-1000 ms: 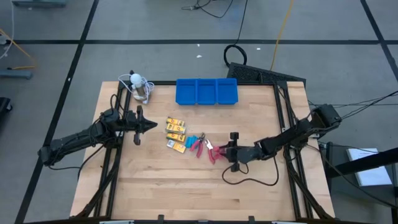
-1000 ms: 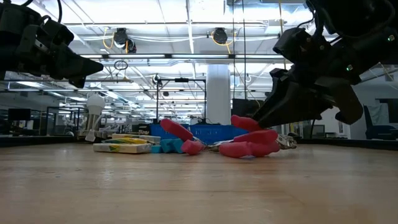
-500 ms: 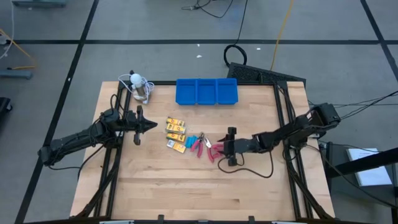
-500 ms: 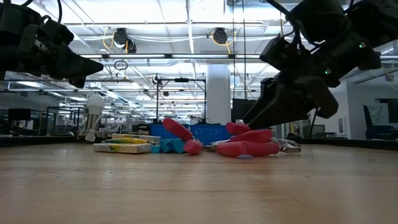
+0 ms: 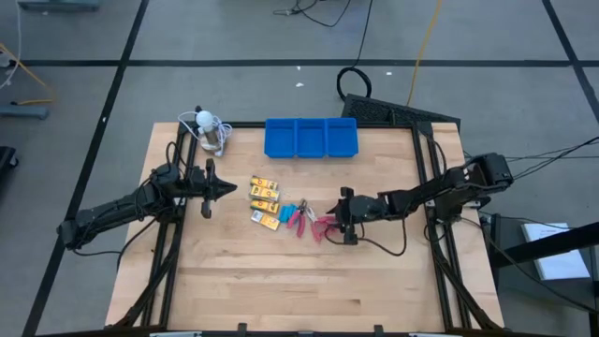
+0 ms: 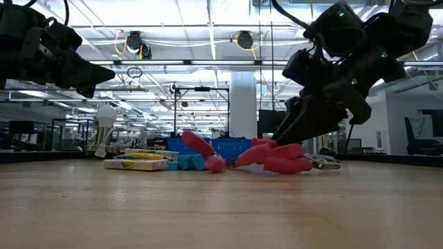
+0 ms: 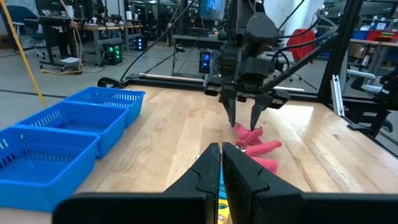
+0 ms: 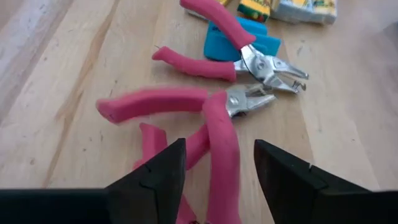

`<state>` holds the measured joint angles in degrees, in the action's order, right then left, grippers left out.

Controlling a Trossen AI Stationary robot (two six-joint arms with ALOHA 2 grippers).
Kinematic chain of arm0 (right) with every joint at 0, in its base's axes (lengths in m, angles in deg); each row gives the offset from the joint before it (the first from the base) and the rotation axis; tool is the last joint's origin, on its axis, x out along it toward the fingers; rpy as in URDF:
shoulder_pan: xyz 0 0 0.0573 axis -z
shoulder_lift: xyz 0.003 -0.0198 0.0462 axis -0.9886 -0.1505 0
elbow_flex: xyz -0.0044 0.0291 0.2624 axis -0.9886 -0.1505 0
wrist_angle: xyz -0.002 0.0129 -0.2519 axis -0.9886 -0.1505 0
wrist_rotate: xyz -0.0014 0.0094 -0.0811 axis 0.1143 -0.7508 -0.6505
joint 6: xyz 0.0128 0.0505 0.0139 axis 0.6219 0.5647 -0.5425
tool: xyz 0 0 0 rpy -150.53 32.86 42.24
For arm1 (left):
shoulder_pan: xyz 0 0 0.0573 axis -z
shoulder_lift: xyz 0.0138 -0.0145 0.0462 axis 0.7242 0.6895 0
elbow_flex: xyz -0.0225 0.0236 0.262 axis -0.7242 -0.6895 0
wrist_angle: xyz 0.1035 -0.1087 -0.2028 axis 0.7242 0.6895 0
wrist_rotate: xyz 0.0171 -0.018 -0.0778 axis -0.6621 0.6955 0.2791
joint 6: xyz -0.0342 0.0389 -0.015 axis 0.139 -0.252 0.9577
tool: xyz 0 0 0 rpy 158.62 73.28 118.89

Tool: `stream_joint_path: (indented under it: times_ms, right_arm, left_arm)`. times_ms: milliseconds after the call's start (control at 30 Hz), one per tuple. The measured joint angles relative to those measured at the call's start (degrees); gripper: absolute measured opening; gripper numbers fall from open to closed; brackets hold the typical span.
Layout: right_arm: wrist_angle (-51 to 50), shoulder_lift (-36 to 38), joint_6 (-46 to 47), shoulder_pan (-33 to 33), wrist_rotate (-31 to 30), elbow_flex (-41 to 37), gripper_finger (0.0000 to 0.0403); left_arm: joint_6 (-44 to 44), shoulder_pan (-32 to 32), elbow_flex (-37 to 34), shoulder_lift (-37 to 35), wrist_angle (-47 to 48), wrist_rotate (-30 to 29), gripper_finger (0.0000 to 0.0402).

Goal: Pick & Place School Supplies
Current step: Put the red ticket punch into the right blue bin

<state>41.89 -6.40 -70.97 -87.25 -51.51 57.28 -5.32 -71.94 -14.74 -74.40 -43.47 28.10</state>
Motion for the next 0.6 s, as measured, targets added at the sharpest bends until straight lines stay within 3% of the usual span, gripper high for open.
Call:
stream_joint_path:
  times_ms: [167, 600]
  right_arm:
    - [-2.95, -0.04, -1.71, 0.69, 2.97, -0.01, 0.0174]
    - [-9.33, 3.85, 4.57, 0.58, 1.24, -0.25, 0.0173]
  left_arm:
    - [-0.01, 0.0, 0.0, 0.0, 0.0, 0.01, 0.0019]
    - [-0.01, 0.01, 0.0, 0.05, -0.03, 0.0, 0.0019]
